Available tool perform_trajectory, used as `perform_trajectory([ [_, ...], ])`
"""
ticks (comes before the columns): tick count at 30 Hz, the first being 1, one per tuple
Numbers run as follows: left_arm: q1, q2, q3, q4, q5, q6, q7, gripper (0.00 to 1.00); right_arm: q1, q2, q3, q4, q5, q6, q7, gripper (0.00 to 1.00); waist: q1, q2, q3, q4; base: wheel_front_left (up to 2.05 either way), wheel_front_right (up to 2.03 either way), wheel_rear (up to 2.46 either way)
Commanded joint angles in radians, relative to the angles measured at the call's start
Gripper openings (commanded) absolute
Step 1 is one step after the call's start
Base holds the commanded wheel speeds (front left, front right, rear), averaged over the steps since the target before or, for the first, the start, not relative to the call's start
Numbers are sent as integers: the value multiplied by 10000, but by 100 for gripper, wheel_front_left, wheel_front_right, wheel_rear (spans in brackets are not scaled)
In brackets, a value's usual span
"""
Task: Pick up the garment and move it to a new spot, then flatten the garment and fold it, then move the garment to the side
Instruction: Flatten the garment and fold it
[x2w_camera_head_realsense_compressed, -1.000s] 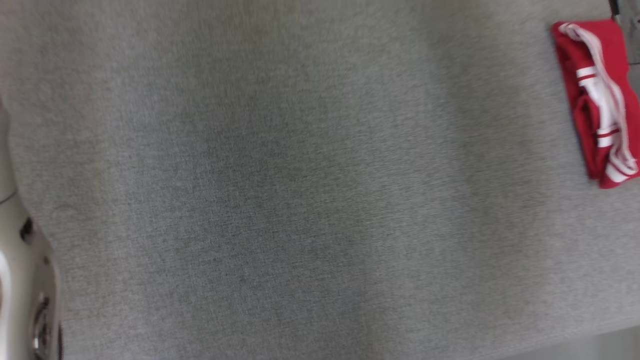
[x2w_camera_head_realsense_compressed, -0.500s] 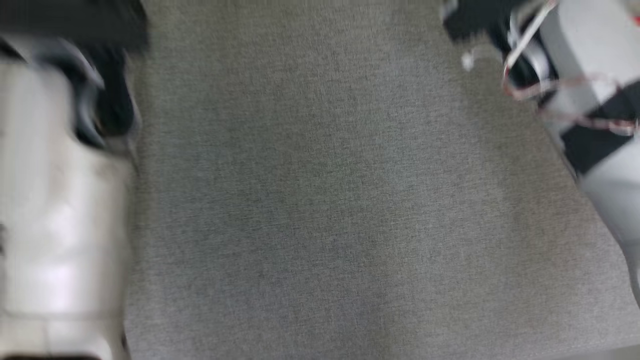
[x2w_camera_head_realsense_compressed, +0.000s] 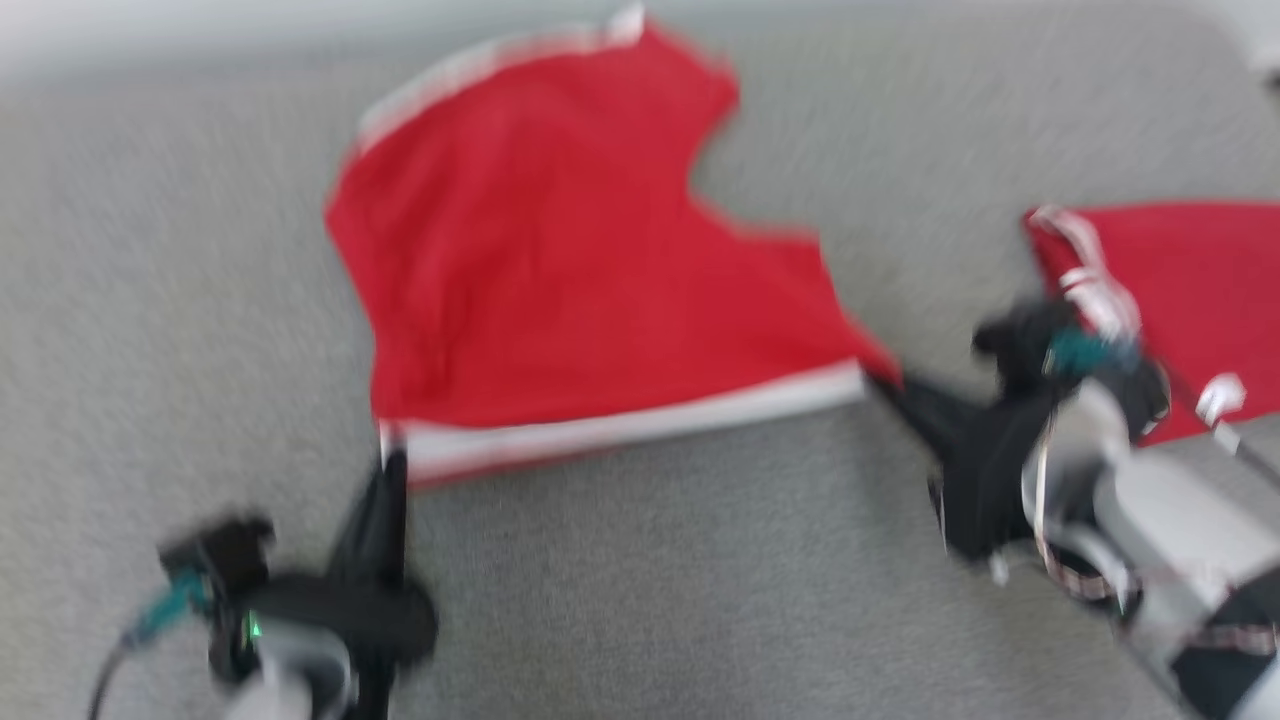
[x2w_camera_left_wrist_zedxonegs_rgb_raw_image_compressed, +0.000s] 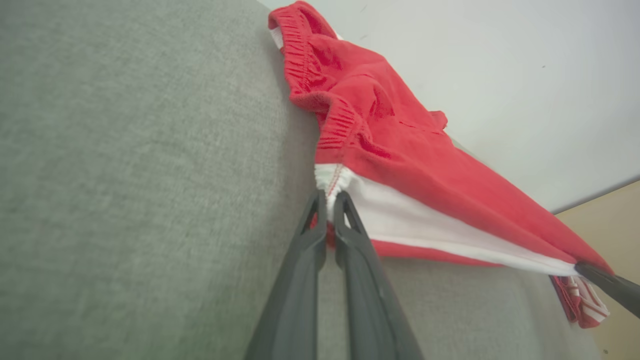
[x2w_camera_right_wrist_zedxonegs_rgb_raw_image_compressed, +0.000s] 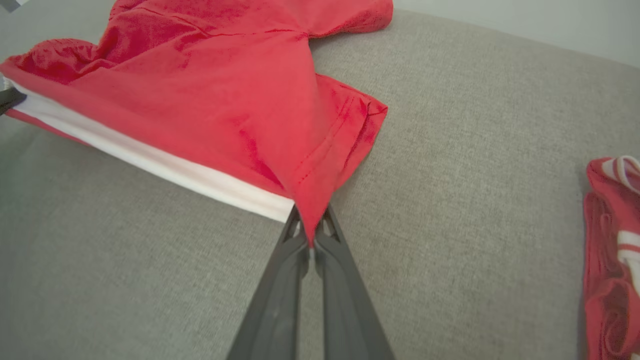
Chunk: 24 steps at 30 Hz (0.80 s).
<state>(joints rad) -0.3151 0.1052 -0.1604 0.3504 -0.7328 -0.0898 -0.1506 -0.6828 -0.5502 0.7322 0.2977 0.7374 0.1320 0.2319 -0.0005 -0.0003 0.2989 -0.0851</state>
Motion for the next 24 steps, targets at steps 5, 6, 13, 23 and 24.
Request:
perform_trajectory([
  [5,1843,164,-82,-592,6,456,341,0,1919,-375,-542,-820,-242,-31,1799,0,5,3,-3123,-448,0,0,0],
  [6,2163,194,-116,-797,27,555,430,0,2344,-425,-711,-1048,-217,-31,2220,0,5,3,-3208,-442,0,0,0],
  [13,4139,342,-170,-2234,-66,1156,935,0,5379,-274,-2559,-2640,-609,-33,4112,0,5,3,-3534,-327,0,0,0],
  [23,5909,355,-444,-3994,-144,1804,1533,0,8505,1177,-5219,-4972,-2197,-33,5487,0,5,3,-3720,-24,0,0,0],
  [24,5831,392,-481,-4030,-102,1823,1566,0,8436,1225,-5300,-5096,-2337,-33,5492,0,5,3,-3717,4,0,0,0],
])
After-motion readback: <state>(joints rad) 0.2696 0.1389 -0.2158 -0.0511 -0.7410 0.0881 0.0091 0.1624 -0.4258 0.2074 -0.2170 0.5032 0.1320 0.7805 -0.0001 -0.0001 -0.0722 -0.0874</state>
